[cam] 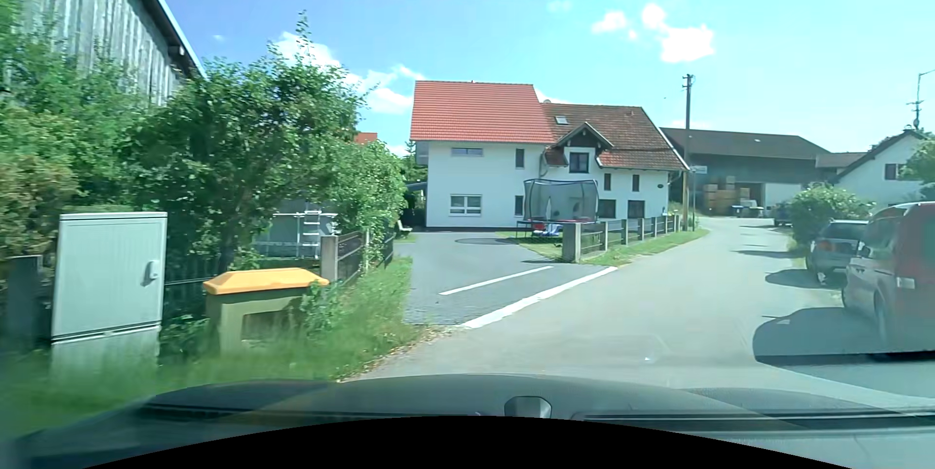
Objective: Follow the waypoints while adhering to traffic rules and regulations
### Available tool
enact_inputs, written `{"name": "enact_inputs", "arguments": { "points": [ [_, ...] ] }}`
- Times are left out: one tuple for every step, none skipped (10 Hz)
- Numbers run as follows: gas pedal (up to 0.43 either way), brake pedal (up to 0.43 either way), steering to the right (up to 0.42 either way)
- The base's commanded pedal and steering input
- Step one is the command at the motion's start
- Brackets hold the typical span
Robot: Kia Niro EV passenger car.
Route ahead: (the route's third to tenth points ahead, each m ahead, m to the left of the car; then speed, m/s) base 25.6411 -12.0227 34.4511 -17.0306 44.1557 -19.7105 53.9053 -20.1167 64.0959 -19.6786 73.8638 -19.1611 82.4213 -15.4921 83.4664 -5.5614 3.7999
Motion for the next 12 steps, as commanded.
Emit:
{"name": "enact_inputs", "arguments": {
  "points": [
    [0.087,0.006,0.402],
    [0.087,0.006,0.393],
    [0.087,0.006,0.39],
    [0.087,0.006,0.389],
    [0.087,0.006,0.383],
    [0.079,0.006,0.372],
    [0.039,0.006,0.353],
    [0.008,0.006,0.324],
    [0.008,0.006,0.297],
    [0.02,0.006,0.26],
    [0.047,0.006,0.222],
    [0.079,0.006,0.196]
  ]
}}
